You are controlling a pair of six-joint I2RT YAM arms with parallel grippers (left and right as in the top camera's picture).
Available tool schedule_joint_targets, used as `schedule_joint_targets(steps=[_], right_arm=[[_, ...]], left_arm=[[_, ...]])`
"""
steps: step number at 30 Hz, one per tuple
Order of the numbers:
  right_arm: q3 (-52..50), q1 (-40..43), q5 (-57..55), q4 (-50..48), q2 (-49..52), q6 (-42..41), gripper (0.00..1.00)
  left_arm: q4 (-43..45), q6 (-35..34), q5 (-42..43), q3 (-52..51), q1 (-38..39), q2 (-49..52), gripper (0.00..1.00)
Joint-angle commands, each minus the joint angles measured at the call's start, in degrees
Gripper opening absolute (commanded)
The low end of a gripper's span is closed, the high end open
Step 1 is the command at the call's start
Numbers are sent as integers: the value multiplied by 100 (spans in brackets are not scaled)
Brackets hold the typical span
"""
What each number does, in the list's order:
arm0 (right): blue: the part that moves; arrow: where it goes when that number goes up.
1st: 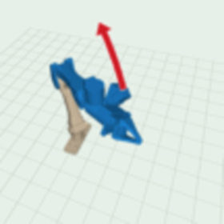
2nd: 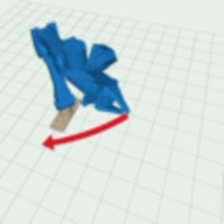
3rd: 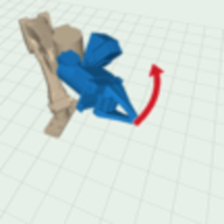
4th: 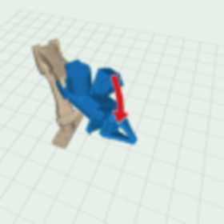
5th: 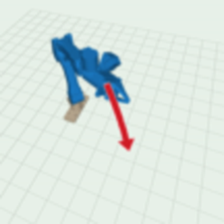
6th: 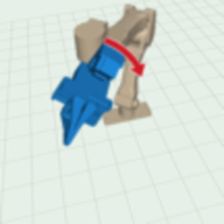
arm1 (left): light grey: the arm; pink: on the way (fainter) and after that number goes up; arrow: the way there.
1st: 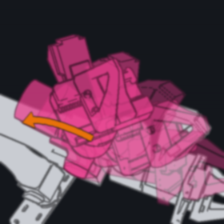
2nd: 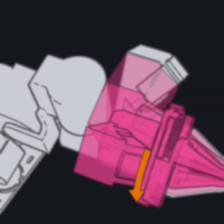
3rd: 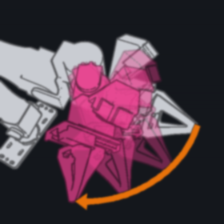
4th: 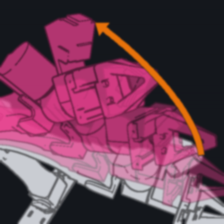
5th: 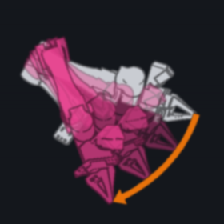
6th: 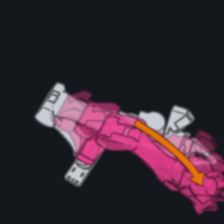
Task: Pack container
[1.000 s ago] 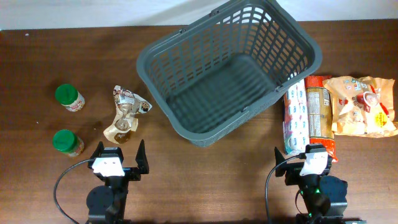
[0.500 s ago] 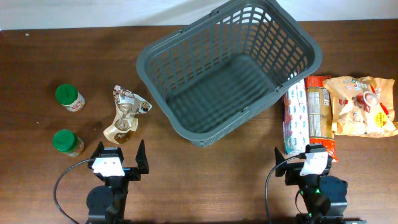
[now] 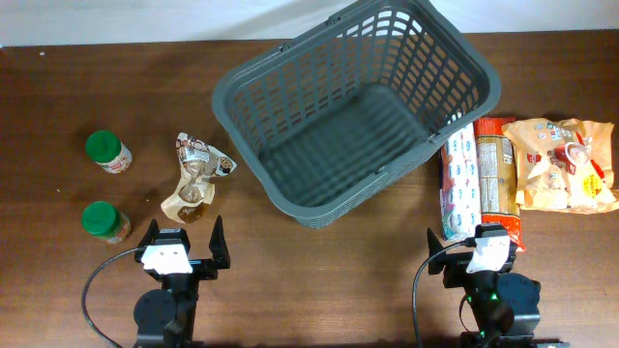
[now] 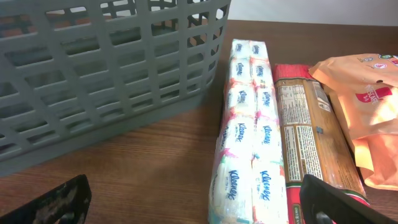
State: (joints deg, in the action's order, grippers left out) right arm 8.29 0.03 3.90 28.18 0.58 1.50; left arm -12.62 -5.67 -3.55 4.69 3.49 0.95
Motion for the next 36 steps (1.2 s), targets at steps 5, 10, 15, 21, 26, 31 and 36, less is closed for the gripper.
schedule_joint_targets(steps=[5,10,15,21,26,31,36], right_arm=[[258,37,686,-15,-37,-35,99],[1626,37,1495,-11,389,-402,99],[3506,35,1495,98,2140,-503,99],[7602,37,1467,2697,5305,-496,99],[10780,37,1777,4754,7375,-501,99],[11540,35,2269,5119,8214,-542,82],[11540,35,1639,4979,8819,-1115,44]], left_arm=[[2,-208,682,516,22,-37,99],[-1534,-205,466,2872,11,1237,99],[-2872,-192,623,5368,11,3373,99],[-4444,420,1563,8671,13,6057,99],[-4966,245,2269,10316,11,6999,99],[-4874,382,2566,10380,63,7073,63],[-5622,1445,2675,10380,1141,7197,17]])
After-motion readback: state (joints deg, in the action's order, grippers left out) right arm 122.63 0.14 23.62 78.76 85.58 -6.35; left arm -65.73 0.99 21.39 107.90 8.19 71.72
